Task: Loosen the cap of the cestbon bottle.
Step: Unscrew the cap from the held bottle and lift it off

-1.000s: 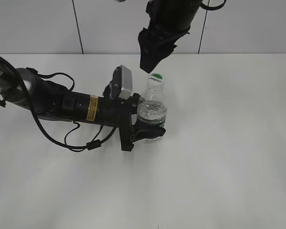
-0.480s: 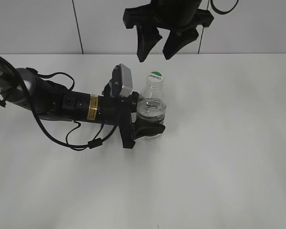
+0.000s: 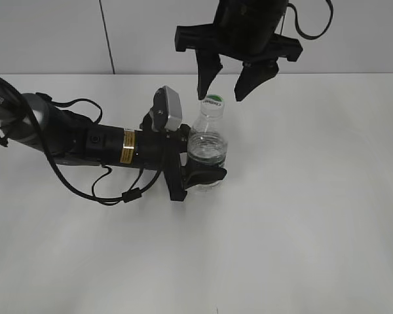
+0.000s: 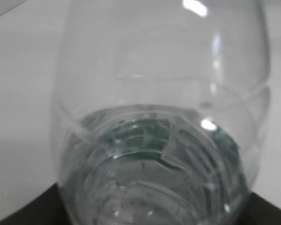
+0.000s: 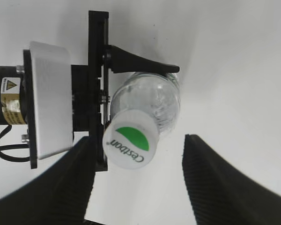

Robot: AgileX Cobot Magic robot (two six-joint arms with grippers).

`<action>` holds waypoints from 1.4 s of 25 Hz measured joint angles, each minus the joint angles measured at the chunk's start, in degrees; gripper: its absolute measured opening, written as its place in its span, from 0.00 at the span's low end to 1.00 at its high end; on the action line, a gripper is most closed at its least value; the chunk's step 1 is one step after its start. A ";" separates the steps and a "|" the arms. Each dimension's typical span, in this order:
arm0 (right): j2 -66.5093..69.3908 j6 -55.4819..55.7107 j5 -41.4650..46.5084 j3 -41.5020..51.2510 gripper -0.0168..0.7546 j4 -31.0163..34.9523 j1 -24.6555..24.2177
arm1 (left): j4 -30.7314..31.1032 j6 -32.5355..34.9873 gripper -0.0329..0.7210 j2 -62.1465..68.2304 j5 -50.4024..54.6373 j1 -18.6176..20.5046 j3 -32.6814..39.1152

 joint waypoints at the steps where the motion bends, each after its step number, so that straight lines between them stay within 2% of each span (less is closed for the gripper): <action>1: 0.00 0.58 0.00 0.10 0.60 0.11 0.00 | -0.13 0.00 0.59 0.00 0.06 0.00 0.00; 35: 2.82 1.42 -0.05 0.14 0.60 1.82 0.00 | -1.36 0.00 0.59 0.00 0.62 0.00 0.00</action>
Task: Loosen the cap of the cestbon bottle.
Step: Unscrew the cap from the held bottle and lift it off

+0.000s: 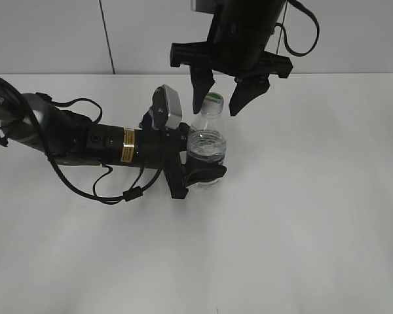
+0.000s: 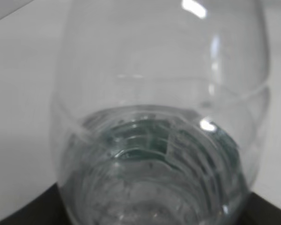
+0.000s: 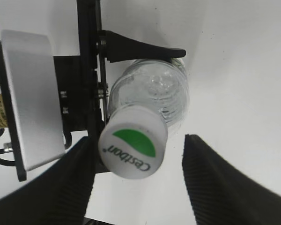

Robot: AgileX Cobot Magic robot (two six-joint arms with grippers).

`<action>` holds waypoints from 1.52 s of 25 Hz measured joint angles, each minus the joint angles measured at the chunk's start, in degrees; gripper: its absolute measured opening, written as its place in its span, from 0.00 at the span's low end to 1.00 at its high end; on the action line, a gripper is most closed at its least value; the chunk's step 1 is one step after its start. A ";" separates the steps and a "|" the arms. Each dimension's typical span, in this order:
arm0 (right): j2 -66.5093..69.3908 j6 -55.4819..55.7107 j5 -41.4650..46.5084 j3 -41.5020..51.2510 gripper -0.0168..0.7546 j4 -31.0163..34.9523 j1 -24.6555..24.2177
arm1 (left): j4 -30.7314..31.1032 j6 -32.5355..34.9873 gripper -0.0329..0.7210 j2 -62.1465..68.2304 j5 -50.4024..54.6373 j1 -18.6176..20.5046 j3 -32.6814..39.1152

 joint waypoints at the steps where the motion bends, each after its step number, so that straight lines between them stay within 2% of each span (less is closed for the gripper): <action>1: 0.00 -0.04 0.00 -0.17 0.60 -0.02 0.00 | 0.00 0.00 0.59 0.00 0.00 0.00 0.00; 16: 0.00 -0.48 0.05 -1.48 0.60 -0.15 0.00 | 0.00 0.00 0.59 0.00 0.00 0.00 0.00; 25: 0.04 -0.88 0.04 -1.48 0.43 -0.15 0.00 | 0.00 0.00 0.59 0.00 0.00 0.00 0.00; 34: 0.21 -2.92 0.04 -1.60 0.40 -0.06 0.00 | 0.00 -0.04 0.59 0.00 0.07 0.00 0.00; 38: 0.21 -8.14 0.04 -1.60 0.40 -0.06 0.00 | 0.00 -0.04 0.59 0.00 0.07 0.00 0.00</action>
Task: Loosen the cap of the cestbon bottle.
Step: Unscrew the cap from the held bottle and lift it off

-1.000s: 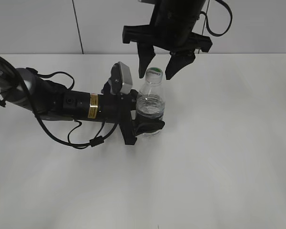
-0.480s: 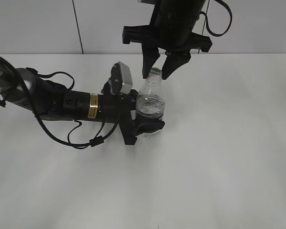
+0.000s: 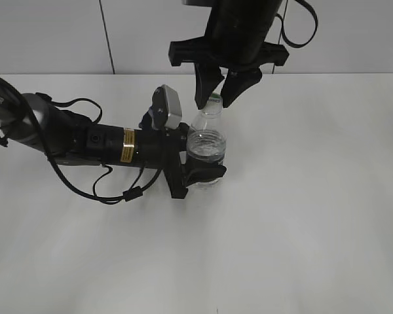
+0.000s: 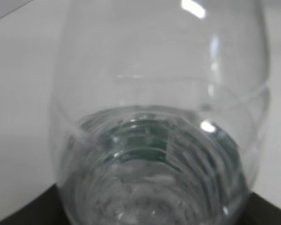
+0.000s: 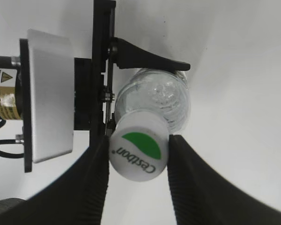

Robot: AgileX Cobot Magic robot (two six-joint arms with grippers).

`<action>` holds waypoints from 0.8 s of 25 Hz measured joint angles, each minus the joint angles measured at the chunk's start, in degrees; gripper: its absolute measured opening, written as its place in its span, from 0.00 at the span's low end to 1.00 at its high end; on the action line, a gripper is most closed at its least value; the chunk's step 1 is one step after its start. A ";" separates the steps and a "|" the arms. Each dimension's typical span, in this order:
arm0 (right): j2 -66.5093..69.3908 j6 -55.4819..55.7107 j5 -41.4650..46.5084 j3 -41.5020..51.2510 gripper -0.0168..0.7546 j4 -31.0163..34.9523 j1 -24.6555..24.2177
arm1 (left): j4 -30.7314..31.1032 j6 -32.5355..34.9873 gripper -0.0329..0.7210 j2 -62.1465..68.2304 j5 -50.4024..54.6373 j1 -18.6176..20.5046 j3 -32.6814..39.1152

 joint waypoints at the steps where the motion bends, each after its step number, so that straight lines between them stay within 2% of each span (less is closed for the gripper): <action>1: 0.00 -2.42 0.00 0.00 0.40 0.00 0.00 | 0.00 0.00 0.59 0.00 0.00 0.00 0.00; 20: 0.07 -43.11 -0.05 -0.18 0.40 0.00 0.00 | 0.00 0.11 0.59 0.00 0.00 0.00 0.00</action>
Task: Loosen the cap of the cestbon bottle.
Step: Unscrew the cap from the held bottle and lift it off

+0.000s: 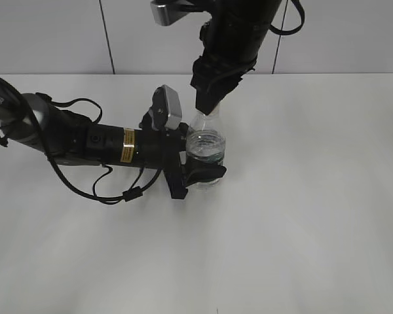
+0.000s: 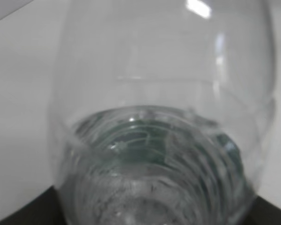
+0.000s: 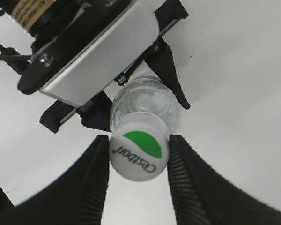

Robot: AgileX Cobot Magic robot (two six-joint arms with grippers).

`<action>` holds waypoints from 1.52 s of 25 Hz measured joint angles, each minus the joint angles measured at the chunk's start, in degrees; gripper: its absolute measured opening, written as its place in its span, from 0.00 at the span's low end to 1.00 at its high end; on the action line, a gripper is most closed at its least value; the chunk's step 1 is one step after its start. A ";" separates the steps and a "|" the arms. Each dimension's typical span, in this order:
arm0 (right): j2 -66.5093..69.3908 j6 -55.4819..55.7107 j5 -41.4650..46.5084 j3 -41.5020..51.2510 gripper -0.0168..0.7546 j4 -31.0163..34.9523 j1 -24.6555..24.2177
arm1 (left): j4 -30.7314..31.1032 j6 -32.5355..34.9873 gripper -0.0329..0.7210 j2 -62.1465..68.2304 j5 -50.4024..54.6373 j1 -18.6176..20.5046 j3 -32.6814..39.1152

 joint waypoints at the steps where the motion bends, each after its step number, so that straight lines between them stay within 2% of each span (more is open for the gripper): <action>1: 0.00 -2.03 0.00 0.00 0.40 0.00 0.00 | 0.00 0.00 0.59 0.00 0.00 0.00 0.00; 10: 0.00 -16.78 -0.10 0.00 0.40 0.13 0.00 | 0.06 0.14 0.59 0.00 0.00 0.00 0.00; 17: 0.00 -23.48 -0.11 0.00 0.40 0.03 0.00 | 0.06 0.19 0.59 0.00 -0.05 0.00 0.00; 38: -0.16 -25.88 0.02 -0.19 0.40 -0.86 0.02 | 0.01 0.14 0.59 0.00 -0.33 0.00 0.00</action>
